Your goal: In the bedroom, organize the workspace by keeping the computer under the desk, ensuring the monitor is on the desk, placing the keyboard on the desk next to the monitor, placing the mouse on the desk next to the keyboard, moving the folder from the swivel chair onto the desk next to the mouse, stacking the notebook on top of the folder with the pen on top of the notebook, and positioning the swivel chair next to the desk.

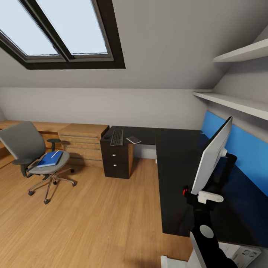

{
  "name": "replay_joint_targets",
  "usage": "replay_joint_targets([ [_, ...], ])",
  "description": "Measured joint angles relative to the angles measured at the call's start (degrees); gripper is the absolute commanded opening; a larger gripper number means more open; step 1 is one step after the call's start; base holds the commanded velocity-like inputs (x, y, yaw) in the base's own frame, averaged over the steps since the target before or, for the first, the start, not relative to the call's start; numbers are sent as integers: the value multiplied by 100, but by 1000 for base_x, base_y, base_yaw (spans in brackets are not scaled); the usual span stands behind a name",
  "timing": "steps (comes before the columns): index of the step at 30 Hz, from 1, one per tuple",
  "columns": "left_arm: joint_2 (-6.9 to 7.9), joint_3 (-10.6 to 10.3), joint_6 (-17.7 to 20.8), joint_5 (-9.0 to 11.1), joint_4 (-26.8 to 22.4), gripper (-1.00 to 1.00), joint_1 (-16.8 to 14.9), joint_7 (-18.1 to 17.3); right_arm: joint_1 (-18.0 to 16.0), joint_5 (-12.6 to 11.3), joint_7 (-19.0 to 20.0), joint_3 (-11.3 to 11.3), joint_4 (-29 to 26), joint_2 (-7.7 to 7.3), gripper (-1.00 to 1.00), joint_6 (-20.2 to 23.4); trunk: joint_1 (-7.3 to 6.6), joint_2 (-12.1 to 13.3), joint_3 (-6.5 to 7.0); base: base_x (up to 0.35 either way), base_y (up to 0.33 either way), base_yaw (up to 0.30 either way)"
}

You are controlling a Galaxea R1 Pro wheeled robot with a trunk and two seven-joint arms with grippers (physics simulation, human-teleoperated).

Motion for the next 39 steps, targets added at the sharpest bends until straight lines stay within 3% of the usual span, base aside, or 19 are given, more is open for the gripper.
replay_joint_targets([
  [27,0,-1,0,0,0,100,0,0,0,-8,-23,-143,10,-9,100,2,1,0,0,57,0,0],
  [32,0,1,0,0,0,100,0,0,0,-8,-291,-344,10,-9,100,8,1,0,0,0,0,0],
  [39,0,-1,0,0,0,100,0,0,-1,-13,-366,-437,10,-9,100,10,1,0,0,0,0,0],
])
